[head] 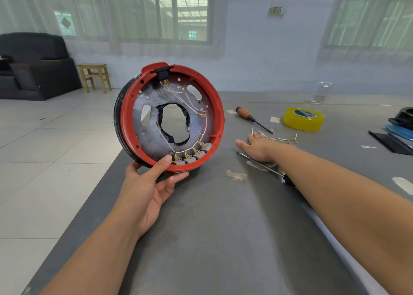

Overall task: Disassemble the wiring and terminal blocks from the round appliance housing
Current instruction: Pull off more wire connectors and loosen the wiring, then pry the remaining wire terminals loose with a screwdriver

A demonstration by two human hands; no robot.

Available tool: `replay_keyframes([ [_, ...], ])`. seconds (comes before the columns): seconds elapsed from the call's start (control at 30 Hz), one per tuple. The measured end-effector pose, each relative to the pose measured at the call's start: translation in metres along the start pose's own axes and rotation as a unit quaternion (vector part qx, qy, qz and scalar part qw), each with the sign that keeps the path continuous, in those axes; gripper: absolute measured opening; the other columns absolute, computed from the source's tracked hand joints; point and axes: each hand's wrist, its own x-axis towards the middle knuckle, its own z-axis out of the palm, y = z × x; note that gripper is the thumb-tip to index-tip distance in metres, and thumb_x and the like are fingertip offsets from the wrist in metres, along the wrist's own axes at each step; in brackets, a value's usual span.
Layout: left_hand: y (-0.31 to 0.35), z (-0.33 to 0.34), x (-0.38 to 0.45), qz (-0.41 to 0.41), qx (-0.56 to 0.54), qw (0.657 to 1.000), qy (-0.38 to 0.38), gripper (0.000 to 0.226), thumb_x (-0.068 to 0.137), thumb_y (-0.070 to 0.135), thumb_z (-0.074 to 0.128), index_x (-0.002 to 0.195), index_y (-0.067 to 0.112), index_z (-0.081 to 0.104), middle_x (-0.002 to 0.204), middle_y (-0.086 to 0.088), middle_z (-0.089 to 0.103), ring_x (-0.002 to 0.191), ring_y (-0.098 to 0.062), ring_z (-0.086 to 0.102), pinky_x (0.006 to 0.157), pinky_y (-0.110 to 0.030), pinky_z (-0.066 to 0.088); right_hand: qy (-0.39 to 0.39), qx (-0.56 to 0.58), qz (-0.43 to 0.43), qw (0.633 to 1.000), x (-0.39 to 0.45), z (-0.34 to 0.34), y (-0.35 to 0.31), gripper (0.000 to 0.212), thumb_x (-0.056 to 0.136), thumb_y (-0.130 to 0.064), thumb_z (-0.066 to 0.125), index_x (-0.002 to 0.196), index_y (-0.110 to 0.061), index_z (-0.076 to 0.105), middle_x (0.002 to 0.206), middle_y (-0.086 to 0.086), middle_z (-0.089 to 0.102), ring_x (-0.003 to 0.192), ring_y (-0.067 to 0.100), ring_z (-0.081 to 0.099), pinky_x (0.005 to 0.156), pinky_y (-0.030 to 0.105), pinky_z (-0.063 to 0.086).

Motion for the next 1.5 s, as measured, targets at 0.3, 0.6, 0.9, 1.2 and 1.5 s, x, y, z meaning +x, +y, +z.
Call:
replay_keyframes([
  [0.3, 0.0, 0.001, 0.001, 0.001, 0.0, 1.0, 0.001, 0.075, 0.084, 0.01, 0.08, 0.145, 0.029, 0.041, 0.112, -0.019, 0.078, 0.097, -0.05, 0.075, 0.049, -0.022, 0.057, 0.03, -0.025, -0.022, 0.999, 0.002, 0.002, 0.021, 0.086, 0.098, -0.074, 0.014, 0.163, -0.019, 0.007, 0.171, 0.005, 0.0, 0.157, 0.027, 0.0, 0.125, 0.053, 0.004],
  [0.6, 0.0, 0.0, 0.002, 0.006, 0.003, 1.0, -0.001, 0.07, 0.087, 0.009, 0.078, 0.144, 0.026, 0.042, 0.113, -0.02, 0.077, 0.097, -0.049, 0.075, 0.049, -0.021, 0.057, 0.018, -0.047, -0.031, 0.998, 0.001, 0.0, 0.026, 0.086, 0.098, -0.073, 0.011, 0.162, -0.016, 0.017, 0.171, 0.006, 0.007, 0.157, 0.026, 0.009, 0.125, 0.051, 0.009],
  [0.9, -0.001, 0.0, 0.004, 0.006, 0.001, 1.0, -0.004, 0.077, 0.078, 0.012, 0.083, 0.142, 0.026, 0.043, 0.111, -0.019, 0.078, 0.098, -0.049, 0.075, 0.049, -0.022, 0.057, 0.053, -0.02, -0.054, 0.997, -0.022, -0.013, 0.025, 0.074, 0.104, -0.062, 0.023, 0.152, -0.006, 0.035, 0.164, 0.013, 0.03, 0.15, 0.031, 0.029, 0.12, 0.044, 0.026],
  [1.2, -0.002, -0.002, 0.004, 0.001, 0.021, 1.0, -0.02, 0.068, 0.089, 0.014, 0.079, 0.146, 0.018, 0.044, 0.116, -0.021, 0.076, 0.099, -0.049, 0.075, 0.049, -0.023, 0.057, 0.12, 0.401, -0.144, 0.897, -0.104, -0.004, -0.036, 0.095, 0.081, -0.09, 0.028, 0.158, -0.034, 0.032, 0.162, -0.015, 0.035, 0.149, 0.01, 0.033, 0.12, 0.026, 0.016],
  [1.5, 0.0, 0.007, -0.014, -0.009, 0.096, 0.993, -0.062, 0.083, 0.07, 0.031, 0.087, 0.141, 0.018, 0.046, 0.106, -0.015, 0.08, 0.093, -0.046, 0.077, 0.047, -0.023, 0.055, 0.071, 0.621, -0.128, 0.77, -0.157, 0.042, -0.055, 0.064, 0.076, -0.073, 0.059, 0.129, -0.039, 0.058, 0.117, -0.014, 0.074, 0.112, 0.008, 0.069, 0.104, 0.037, 0.052],
])
